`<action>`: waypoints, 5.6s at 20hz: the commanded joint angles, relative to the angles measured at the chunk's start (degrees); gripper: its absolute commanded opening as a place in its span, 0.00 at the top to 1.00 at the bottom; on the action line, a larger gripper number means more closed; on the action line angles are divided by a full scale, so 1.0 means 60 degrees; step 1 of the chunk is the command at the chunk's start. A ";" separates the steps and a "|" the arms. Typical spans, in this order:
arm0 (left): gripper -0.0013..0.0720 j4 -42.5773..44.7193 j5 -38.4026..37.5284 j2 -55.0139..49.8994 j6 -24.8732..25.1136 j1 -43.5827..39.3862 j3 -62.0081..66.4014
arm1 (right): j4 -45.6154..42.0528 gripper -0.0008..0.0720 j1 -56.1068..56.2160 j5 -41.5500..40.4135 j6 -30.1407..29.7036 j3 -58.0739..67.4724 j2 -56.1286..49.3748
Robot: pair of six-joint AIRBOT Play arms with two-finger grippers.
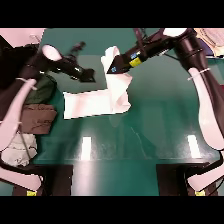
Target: Fold the shirts.
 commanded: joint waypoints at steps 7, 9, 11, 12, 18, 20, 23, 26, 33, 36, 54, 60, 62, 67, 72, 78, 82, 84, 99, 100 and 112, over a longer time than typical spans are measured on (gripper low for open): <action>0.95 0.1042 -0.1399 0.3151 0.0270 0.2594 0.0004 | 0.0044 0.95 0.2404 -0.4011 -0.1585 0.0015 -0.1912; 0.95 0.1049 -0.1410 0.3337 0.0270 0.2634 0.0000 | 0.0372 0.52 0.3024 -0.4925 -0.2521 0.0015 -0.2339; 0.95 0.1031 -0.1417 0.3344 0.0270 0.2634 0.0000 | 0.0455 0.03 0.3366 -0.5144 -0.2954 0.0015 -0.2444; 0.95 0.1031 -0.1417 0.3344 0.0270 0.2634 0.0000 | 0.0164 0.04 0.3381 -0.5023 -0.2940 0.0015 -0.2328; 0.95 0.1064 -0.1891 0.3333 0.0346 0.2634 -0.0084 | -0.2047 0.22 0.1563 -0.1188 -0.1603 -0.1260 -0.0761; 0.95 0.1064 -0.1861 0.3333 0.0346 0.2634 -0.0291 | -0.2036 0.22 0.0586 -0.0958 -0.1188 -0.2721 -0.0087; 0.95 0.1056 -0.1752 0.3333 0.0346 0.2634 -0.0707 | -0.1902 0.22 -0.0761 -0.1785 -0.0579 -0.4972 0.0780; 0.95 0.1045 -0.1599 0.3333 0.0346 0.2630 -0.1056 | -0.0699 0.01 -0.1745 -0.2834 -0.0517 -0.6572 0.1071; 0.95 0.1009 -0.1548 0.3333 0.0346 0.2634 -0.1191 | 0.2018 0.01 -0.1483 -0.3643 -0.1038 -0.6892 -0.0280; 0.95 0.1009 -0.1574 0.3333 0.0346 0.2634 -0.1191 | 0.2550 0.01 -0.0856 -0.3446 -0.1042 -0.5876 -0.1231; 0.95 0.0758 -0.1395 0.3333 0.0339 0.1424 -0.1198 | 0.0131 0.97 -0.4481 -0.3064 -0.1628 -0.7049 0.2488; 0.95 0.0729 0.0026 0.3333 0.0244 -0.0182 -0.1198 | -0.0372 0.97 -0.9165 -0.4626 -0.1628 -0.8109 0.4160; 0.95 0.0729 0.0160 0.3333 0.0233 -0.0583 -0.1198 | -0.0109 0.97 -1.0324 -0.4998 -0.2000 -0.8109 0.4153; 0.95 0.0729 0.0142 0.3333 -0.0033 -0.1020 -0.1198 | 0.0754 0.97 -1.1504 -0.5417 -0.3038 -0.7570 0.3548; 0.95 0.0747 0.0113 0.3333 -0.0178 -0.1020 -0.1198 | 0.0645 0.97 -1.1570 -0.5308 -0.3005 -0.5734 0.3242; 0.95 0.0769 0.0127 0.3333 -0.0171 -0.1020 -0.1198 | 0.0601 0.97 -1.2131 -0.4222 -0.2922 -0.4211 0.3260; 0.95 0.0783 0.0124 0.3333 -0.0164 -0.1016 -0.1198 | -0.0357 0.97 -1.2236 -0.3548 -0.2488 -0.4084 0.3493; 0.95 0.0816 0.0124 0.3333 -0.0160 -0.1016 -0.1198 | -0.1286 0.97 -1.2240 -0.3519 -0.2109 -0.4528 0.3912; 0.95 0.0954 -0.0062 0.3333 0.0095 -0.1020 -0.1209 | -0.7486 0.37 -1.3340 -0.0612 0.0889 -0.7919 0.6102; 0.95 0.0951 -0.0058 0.3333 0.0095 -0.1020 -0.1209 | -0.7461 0.37 -1.3471 -0.0412 0.1126 -0.7919 0.6102; 0.95 0.0688 -0.0546 0.3333 0.0000 -0.1020 -0.1206 | -0.2532 0.69 -0.9471 0.0627 0.1071 -0.7919 0.6189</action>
